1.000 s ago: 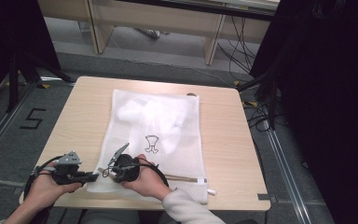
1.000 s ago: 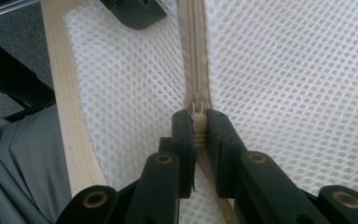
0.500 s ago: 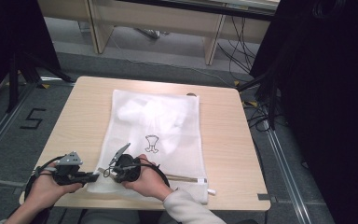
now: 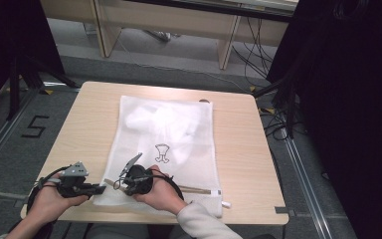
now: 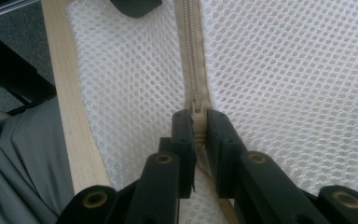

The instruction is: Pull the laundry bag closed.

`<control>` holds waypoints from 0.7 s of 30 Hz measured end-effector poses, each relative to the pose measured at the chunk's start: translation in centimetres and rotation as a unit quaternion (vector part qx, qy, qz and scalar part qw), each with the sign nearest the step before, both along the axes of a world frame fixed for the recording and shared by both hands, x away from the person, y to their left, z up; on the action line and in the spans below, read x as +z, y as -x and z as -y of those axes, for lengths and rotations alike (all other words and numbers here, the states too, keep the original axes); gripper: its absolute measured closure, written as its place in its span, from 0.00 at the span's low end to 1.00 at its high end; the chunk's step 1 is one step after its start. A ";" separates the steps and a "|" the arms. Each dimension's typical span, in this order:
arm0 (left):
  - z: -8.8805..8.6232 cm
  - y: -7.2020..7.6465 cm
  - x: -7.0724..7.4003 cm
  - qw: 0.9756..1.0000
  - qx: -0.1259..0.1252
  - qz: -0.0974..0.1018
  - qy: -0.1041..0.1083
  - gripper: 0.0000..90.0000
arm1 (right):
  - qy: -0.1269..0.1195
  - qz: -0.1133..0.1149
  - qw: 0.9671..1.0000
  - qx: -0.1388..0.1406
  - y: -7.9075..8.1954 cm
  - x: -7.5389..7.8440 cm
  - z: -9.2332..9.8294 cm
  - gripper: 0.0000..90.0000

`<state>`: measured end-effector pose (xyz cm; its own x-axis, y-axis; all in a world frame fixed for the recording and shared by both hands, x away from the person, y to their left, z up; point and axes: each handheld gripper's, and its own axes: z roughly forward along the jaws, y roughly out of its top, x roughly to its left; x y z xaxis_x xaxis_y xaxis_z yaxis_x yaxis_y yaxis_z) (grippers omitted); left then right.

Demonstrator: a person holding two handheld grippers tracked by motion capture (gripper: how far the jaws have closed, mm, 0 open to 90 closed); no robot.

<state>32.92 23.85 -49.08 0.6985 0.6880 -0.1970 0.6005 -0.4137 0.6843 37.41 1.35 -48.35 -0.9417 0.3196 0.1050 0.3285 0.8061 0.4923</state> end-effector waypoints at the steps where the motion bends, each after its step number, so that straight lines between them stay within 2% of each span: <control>1: 0.1 0.1 0.0 1.000 0.007 -0.004 -0.001 0.95 | 0.000 0.003 1.000 0.002 0.0 0.0 0.0 0.92; 11: 0.0 0.0 -0.1 1.000 0.003 -0.002 0.003 0.95 | 0.001 -0.001 1.000 -0.004 0.1 0.3 0.4 0.92; 12: 0.0 0.0 -0.1 1.000 0.002 -0.003 0.001 0.95 | -0.002 0.001 1.000 0.004 0.0 0.2 0.5 0.92; 18: 0.1 0.0 -0.3 1.000 0.011 0.002 0.009 0.94 | 0.001 0.001 1.000 -0.004 0.1 0.3 0.6 0.92; 21: 0.0 0.0 -0.3 1.000 0.008 0.002 0.004 0.94 | 0.002 0.002 1.000 -0.004 0.1 0.4 0.7 0.92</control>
<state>32.94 23.85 -49.36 0.6889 0.6969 -0.1996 0.6038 -0.3994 0.6898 37.33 0.69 -47.95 -0.9396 0.3273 0.0998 0.3327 0.8056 0.4903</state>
